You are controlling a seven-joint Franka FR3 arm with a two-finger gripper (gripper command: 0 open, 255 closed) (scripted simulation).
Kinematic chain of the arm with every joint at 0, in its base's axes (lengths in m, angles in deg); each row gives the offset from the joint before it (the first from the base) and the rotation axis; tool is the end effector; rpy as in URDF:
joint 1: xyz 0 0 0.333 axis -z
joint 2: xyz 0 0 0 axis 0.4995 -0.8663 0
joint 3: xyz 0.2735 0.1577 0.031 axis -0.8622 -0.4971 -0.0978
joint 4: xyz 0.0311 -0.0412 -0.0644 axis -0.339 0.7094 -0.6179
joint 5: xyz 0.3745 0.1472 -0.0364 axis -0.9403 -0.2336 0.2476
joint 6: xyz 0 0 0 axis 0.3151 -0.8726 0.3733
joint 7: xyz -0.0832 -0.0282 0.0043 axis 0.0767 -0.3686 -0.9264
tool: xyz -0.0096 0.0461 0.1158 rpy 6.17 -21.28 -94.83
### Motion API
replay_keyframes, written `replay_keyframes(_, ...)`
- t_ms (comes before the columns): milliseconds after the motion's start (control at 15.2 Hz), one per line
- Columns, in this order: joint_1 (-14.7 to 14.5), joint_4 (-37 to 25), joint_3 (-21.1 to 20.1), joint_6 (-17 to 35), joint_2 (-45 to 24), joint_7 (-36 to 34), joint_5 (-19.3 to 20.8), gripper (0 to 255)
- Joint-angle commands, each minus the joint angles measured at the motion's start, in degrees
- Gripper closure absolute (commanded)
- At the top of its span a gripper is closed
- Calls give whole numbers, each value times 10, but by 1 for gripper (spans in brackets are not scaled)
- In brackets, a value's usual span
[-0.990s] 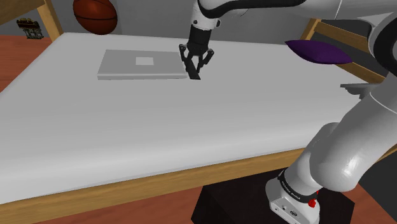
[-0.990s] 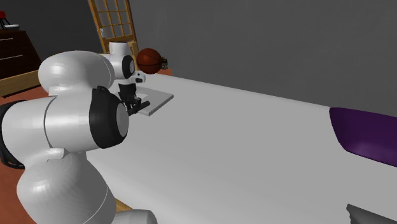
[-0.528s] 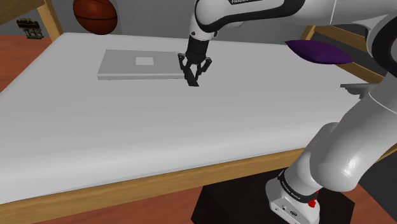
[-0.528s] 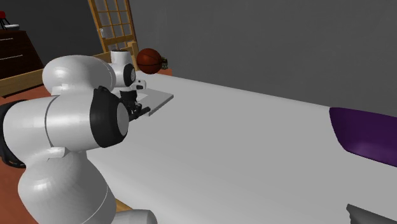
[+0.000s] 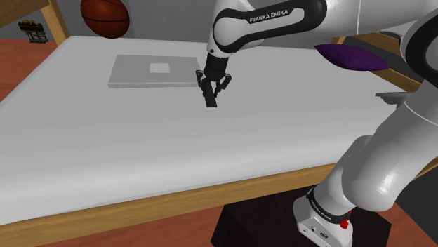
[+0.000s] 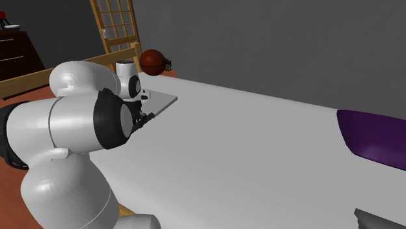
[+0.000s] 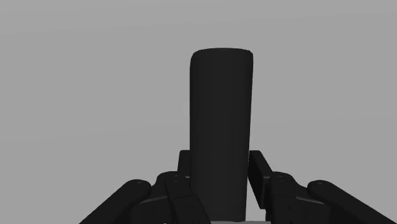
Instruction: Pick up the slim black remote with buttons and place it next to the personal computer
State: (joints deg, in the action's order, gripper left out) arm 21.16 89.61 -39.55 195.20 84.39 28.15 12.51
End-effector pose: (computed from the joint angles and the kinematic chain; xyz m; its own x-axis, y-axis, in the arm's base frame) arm 0.5596 0.1040 0.4363 0.8581 -0.5134 -0.0107 -0.5125 -0.8548 -0.0816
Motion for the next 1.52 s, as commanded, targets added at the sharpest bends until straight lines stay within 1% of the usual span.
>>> replay_keyframes(0,0,5,0,9,-4,0,0,255)
replay_keyframes(396,0,5,0,9,-4,0,0,255)
replay_keyframes(462,0,5,0,9,-4,0,0,0)
replay_keyframes(792,0,5,0,9,-4,0,0,0)
replay_keyframes(1056,3,-45,2,-61,16,-1,2,0)
replay_keyframes(1452,3,-45,2,-61,16,-1,2,0)
